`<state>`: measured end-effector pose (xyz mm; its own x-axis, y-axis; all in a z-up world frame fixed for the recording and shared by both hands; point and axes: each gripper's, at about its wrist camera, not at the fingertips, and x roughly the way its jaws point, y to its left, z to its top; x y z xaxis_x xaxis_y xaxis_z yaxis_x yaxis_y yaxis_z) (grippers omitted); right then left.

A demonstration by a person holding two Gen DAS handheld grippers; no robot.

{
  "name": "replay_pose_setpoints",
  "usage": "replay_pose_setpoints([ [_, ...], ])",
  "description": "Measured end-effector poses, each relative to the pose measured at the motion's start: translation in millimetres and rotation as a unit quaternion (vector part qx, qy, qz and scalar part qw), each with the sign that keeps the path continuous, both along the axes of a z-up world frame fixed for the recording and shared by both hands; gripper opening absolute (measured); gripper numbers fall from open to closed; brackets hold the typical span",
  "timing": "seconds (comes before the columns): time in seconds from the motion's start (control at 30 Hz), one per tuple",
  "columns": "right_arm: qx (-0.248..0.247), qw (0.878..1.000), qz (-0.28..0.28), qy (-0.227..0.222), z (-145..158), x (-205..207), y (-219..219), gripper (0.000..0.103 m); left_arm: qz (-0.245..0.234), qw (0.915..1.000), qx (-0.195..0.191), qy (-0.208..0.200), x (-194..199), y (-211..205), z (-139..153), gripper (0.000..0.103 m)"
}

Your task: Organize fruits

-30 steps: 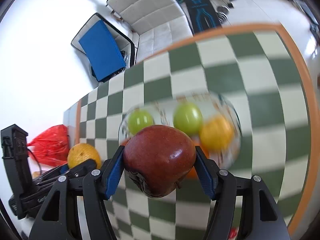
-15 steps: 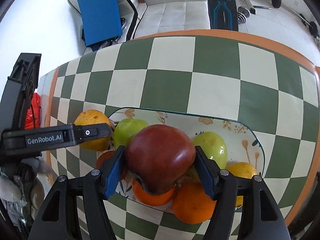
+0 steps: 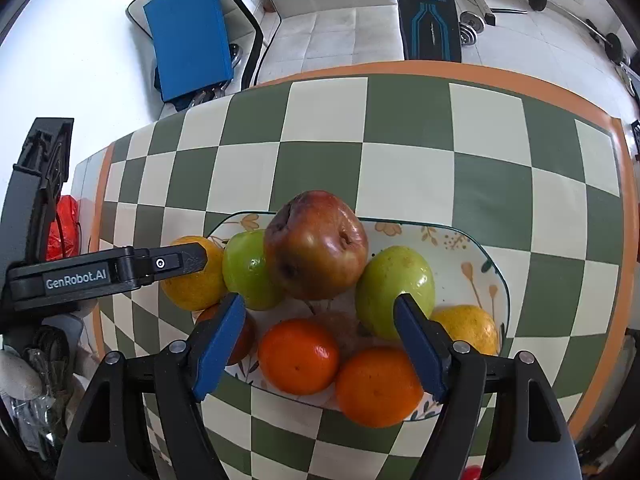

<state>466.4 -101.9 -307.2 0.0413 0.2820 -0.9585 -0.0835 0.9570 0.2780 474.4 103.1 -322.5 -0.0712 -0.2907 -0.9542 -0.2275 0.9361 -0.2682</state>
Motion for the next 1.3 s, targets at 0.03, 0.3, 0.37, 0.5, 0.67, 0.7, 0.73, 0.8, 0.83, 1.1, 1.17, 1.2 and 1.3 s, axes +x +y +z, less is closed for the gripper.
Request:
replay_pose_setpoints([
  [0.03,0.001,1.0,-0.003,-0.001,2.4,-1.8,-1.7,0.079,-0.003,1.0,0.004,-0.002,-1.3,-0.6,1.5,0.087],
  [0.3,-0.011,0.999,-0.029,-0.036,32.7,-16.6,-24.4,0.083,-0.031,0.9928,0.09,-0.073,-17.9,-12.4,38.5,0.087],
  [0.37,-0.039,0.997,-0.035,-0.051,40.7,-23.9,-30.2,0.094,-0.039,0.9866,0.124,-0.098,-26.8,-17.0,52.4,0.087],
  [0.5,-0.106,0.991,-0.034,-0.074,50.1,-47.3,-38.7,0.095,-0.053,0.9775,0.157,-0.131,-53.0,-26.0,71.5,0.087],
  [0.67,-0.126,0.987,-0.041,-0.09,60.5,-81.4,-47.6,0.096,-0.061,0.974,0.158,-0.15,-83.0,-38.3,83.9,0.087],
  [0.7,-0.128,0.986,-0.044,-0.094,63.8,-88.3,-49.1,0.096,-0.061,0.9736,0.156,-0.154,-89.9,-41.1,86.8,0.087],
  [0.73,-0.128,0.986,-0.047,-0.098,68.5,-95.5,-51.4,0.096,-0.063,0.9734,0.154,-0.158,-94.8,-43.8,89.6,0.087],
  [0.8,-0.13,0.984,-0.05,-0.107,76.3,-106.9,-53.0,0.096,-0.065,0.9728,0.148,-0.166,-106.1,-48.5,97.6,0.087],
  [0.83,-0.131,0.984,-0.052,-0.112,80.6,-112.1,-53.6,0.096,-0.067,0.9721,0.147,-0.17,-111.5,-51.3,102.0,0.087],
  [1.1,-0.139,0.977,-0.055,-0.155,123.9,-159.7,-56.7,0.096,-0.072,0.9608,0.151,-0.221,-156.9,-64.6,144.5,0.087],
  [1.17,-0.135,0.976,-0.056,-0.163,134.3,-170.2,-58.3,0.096,-0.073,0.9581,0.151,-0.232,-166.7,-66.0,154.6,0.087],
  [1.2,-0.132,0.975,-0.058,-0.167,139.9,-175.1,-59.1,0.096,-0.074,0.9558,0.151,-0.241,-174.2,-67.2,162.1,0.087],
  [1.3,-0.129,0.973,-0.061,-0.183,160.4,-191.3,-60.8,0.096,-0.076,0.9508,0.154,-0.258,-190.2,-69.6,178.7,0.087],
])
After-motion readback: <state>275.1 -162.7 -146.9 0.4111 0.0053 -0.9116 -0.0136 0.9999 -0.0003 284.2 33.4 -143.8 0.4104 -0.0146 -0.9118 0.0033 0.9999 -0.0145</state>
